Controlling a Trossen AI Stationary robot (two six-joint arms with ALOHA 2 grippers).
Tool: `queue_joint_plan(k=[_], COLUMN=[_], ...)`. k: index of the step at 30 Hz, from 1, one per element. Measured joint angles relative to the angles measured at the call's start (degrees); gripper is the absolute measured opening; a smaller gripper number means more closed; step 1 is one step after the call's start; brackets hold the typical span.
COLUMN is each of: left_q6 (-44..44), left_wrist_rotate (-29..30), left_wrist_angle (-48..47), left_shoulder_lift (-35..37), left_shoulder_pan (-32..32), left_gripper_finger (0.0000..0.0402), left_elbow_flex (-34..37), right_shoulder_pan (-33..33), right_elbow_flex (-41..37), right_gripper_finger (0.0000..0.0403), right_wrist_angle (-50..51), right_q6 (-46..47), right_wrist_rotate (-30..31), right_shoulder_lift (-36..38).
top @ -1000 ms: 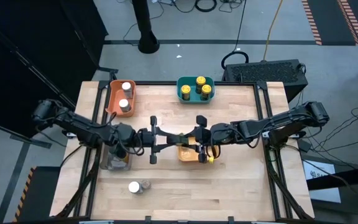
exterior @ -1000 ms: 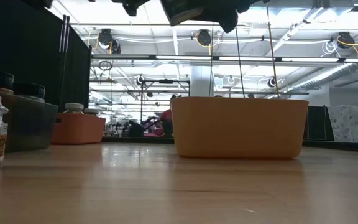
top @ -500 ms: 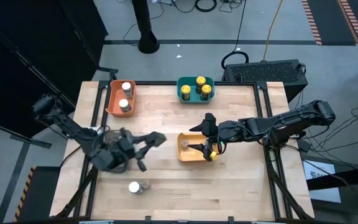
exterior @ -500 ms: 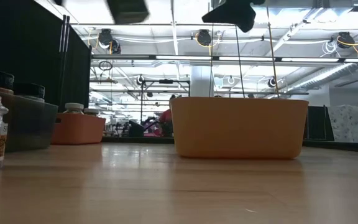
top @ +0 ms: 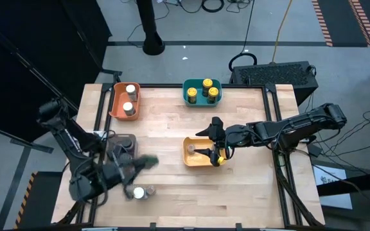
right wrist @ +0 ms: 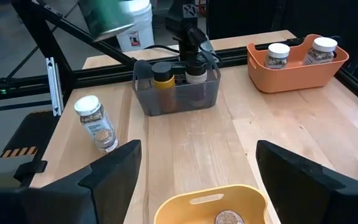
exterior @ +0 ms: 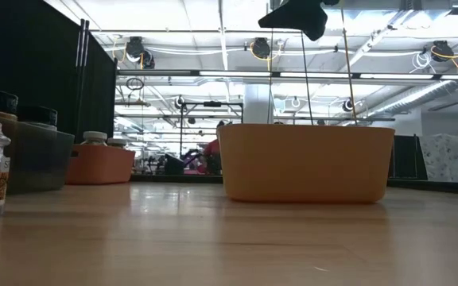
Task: Sort spices by type
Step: Put the black seasoning can into the black bin
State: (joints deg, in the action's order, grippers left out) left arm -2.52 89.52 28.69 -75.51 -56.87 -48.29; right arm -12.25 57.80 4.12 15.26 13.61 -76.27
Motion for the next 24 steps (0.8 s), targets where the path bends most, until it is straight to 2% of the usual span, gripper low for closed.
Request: queue_joint_plan(k=[1, 4, 6, 8, 10, 12, 15, 17, 19, 21, 24], left_q6=[0.93, 2.16, -0.23, -8.5, -23.51, -38.95, -53.88, -60.31, -65.23, -65.86, -66.95], left_wrist_rotate=[-3.06, -17.05, -19.59, -19.43, -21.34, -28.37, -40.64, -48.97, -59.68, -69.0, -73.41], left_wrist_angle=[-1.13, -5.67, -9.01, -16.55, -29.06, -40.17, -54.86, -65.92, -76.81, -86.87, -98.45], left_shoulder_lift=[-0.15, 0.07, 1.16, 2.84, 4.5, 6.31, 7.36, 6.95, 6.4, 5.99, 5.97], left_shoulder_pan=[-0.96, -3.99, -5.12, -5.11, -4.26, -2.3, 1.44, 4.01, 6.27, 6.97, 5.5], left_gripper_finger=[0.0134, 0.0134, 0.0134, 0.0134, 0.0134, 0.0134, 0.0134, 0.0134, 0.0134, 0.0134, 0.0134], left_elbow_flex=[0.02, 0.02, 0.02, -0.07, -0.02, -0.4, -4.34, -8.09, -12.31, -15.55, -17.84], right_shoulder_pan=[0.01, -0.28, -0.26, -0.24, -0.24, -0.24, -0.24, -0.24, -0.09, 0.17, 0.38], right_elbow_flex=[0.0, 0.0, 0.0, 0.0, -0.02, 0.0, -0.02, -0.02, -0.02, -0.09, -0.09], right_gripper_finger=[0.03, 0.03, 0.03, 0.03, 0.03, 0.03, 0.03, 0.03, 0.03, 0.03, 0.03], right_wrist_angle=[0.02, 0.04, -0.01, -0.03, -0.25, -1.17, -2.04, -2.71, -2.85, -2.55, -2.73], right_q6=[-0.03, -0.75, -1.05, -1.21, -1.33, -1.33, -1.35, -1.35, -1.35, -1.35, -1.31], right_wrist_rotate=[-0.02, -0.09, -0.11, -0.13, -0.15, -0.15, -0.24, -0.26, -0.27, -0.3, -0.22], right_shoulder_lift=[0.0, 0.0, -0.03, -0.12, -0.2, -0.49, -1.31, -1.84, -2.4, -2.49, -2.47])
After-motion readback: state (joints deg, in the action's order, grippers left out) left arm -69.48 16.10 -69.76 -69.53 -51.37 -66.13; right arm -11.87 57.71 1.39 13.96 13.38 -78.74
